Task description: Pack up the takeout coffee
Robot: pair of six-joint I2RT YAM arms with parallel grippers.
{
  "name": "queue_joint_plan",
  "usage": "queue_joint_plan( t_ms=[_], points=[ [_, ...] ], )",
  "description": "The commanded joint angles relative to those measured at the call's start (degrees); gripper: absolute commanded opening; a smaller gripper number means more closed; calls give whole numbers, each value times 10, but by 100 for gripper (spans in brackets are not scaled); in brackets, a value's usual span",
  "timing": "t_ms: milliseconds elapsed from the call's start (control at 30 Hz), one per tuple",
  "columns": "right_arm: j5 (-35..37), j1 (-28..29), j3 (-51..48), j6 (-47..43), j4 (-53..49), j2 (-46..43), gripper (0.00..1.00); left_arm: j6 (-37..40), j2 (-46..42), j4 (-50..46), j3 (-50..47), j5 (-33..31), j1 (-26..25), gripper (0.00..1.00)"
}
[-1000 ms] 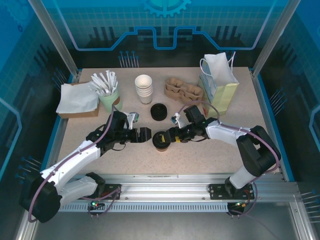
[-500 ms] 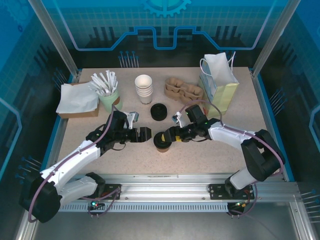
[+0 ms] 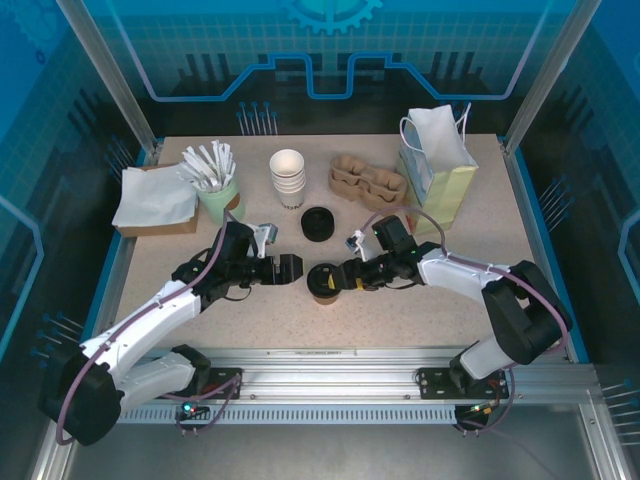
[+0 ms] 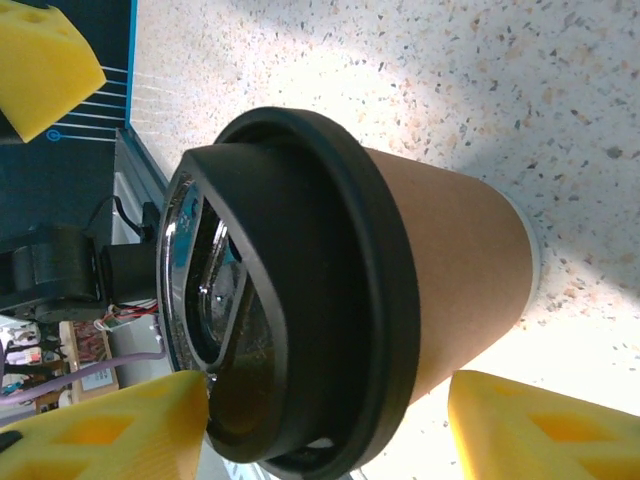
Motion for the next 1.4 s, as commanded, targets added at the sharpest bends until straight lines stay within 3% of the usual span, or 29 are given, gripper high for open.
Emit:
queue_joint_plan(
  t_ms=[0, 300, 800, 1100, 1200, 1367],
  points=[
    [-6, 14, 4, 14, 20, 15, 62, 18, -1, -13, 15, -11, 6, 87],
    [8, 39, 25, 48, 64, 43, 57, 19, -13, -30, 15, -44, 8, 87],
    [25, 82, 115, 73, 95, 116, 58, 16, -42, -70, 26, -110, 20, 87],
    [59, 46, 154, -14, -41, 45, 72, 18, -56, -57, 47, -96, 21, 88],
    [121, 23, 193, -94, -141, 8, 75, 16, -55, -44, 62, -94, 20, 87],
    [328, 19, 308, -245, -260, -2, 78, 14, -47, -9, 84, -85, 20, 87]
  ],
)
